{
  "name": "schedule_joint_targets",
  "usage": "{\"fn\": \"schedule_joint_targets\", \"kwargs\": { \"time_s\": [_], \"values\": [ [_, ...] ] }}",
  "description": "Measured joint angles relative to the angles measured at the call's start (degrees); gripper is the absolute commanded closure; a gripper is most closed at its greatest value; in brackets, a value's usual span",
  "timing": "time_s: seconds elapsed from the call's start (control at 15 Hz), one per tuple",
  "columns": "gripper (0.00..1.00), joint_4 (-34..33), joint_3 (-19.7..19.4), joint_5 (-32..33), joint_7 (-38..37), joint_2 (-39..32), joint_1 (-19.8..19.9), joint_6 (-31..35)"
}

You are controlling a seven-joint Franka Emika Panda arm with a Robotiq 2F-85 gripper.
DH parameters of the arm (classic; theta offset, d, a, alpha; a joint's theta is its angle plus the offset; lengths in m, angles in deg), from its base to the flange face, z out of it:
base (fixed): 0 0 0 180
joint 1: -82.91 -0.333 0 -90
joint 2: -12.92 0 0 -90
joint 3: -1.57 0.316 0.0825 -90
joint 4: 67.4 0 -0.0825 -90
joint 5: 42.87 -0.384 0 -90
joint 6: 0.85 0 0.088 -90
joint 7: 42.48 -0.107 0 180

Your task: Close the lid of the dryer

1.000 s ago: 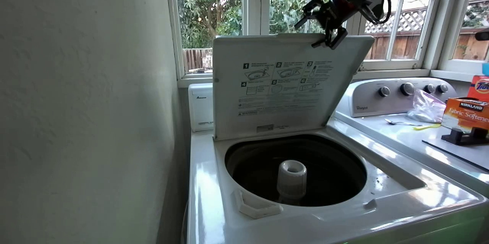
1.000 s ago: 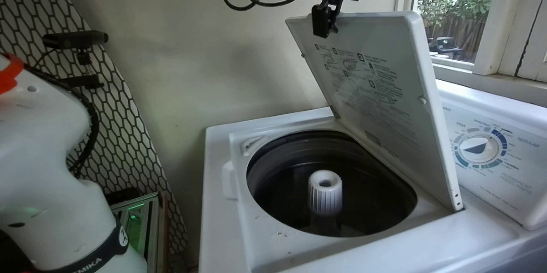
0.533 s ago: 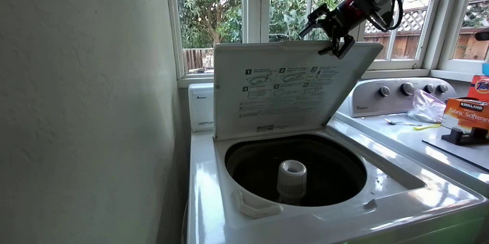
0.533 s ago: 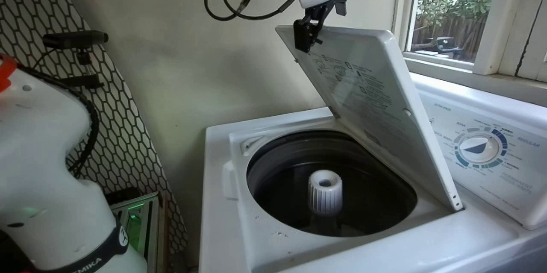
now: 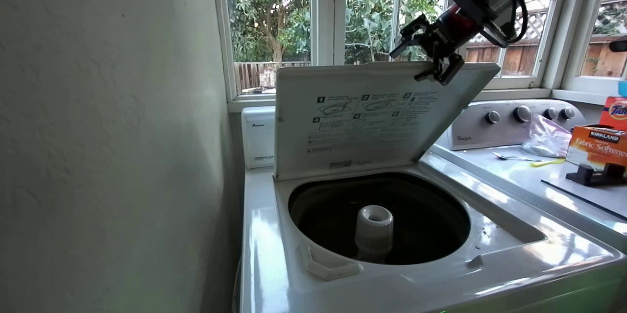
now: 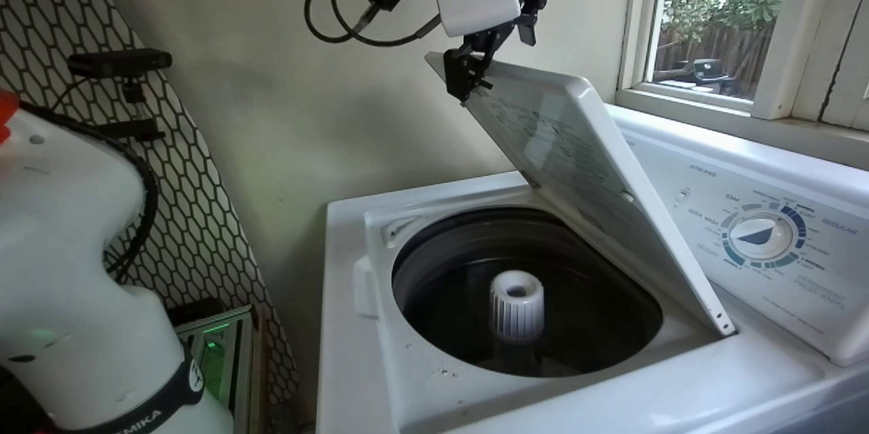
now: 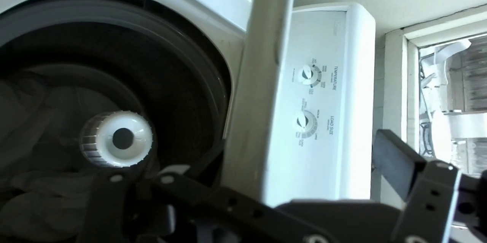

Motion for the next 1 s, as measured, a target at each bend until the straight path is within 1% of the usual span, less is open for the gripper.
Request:
{"fn": "schedule_joint_targets", "kwargs": {
  "time_s": [0.67, 0.8, 1.0],
  "values": [
    [0.00, 1.5, -0.1, -0.2, -0.6, 1.1, 0.2, -0.4],
    [0.00, 3.1, -0.3, -0.7, -0.6, 2.2, 0.2, -0.4],
    [0.00, 7.9, -0.8, -2.2, 0.2, 5.2, 0.2, -0.4]
  ]
}}
